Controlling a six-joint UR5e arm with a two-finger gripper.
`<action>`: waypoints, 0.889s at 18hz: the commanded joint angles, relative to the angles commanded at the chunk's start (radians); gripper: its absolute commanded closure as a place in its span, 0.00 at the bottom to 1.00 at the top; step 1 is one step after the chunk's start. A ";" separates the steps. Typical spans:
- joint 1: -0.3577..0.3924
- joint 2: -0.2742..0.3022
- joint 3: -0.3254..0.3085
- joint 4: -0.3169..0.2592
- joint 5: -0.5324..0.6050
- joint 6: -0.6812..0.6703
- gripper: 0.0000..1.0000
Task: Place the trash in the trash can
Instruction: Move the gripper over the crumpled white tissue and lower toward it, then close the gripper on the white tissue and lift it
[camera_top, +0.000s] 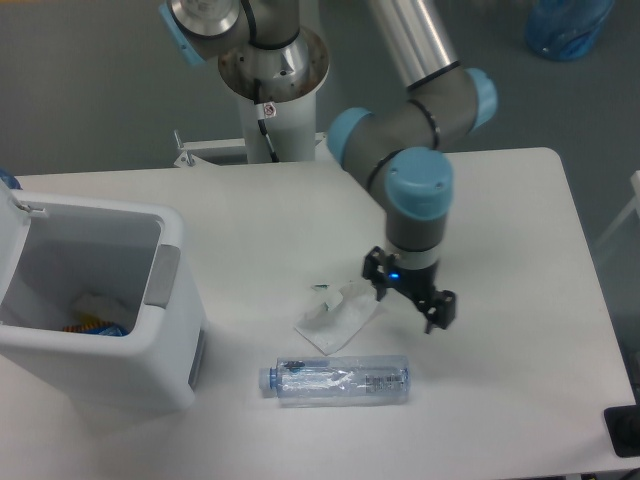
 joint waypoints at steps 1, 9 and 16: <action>-0.008 0.006 -0.022 0.000 -0.002 -0.002 0.00; -0.072 -0.005 -0.074 -0.002 0.002 -0.006 0.28; -0.069 0.003 -0.060 -0.006 -0.057 -0.086 1.00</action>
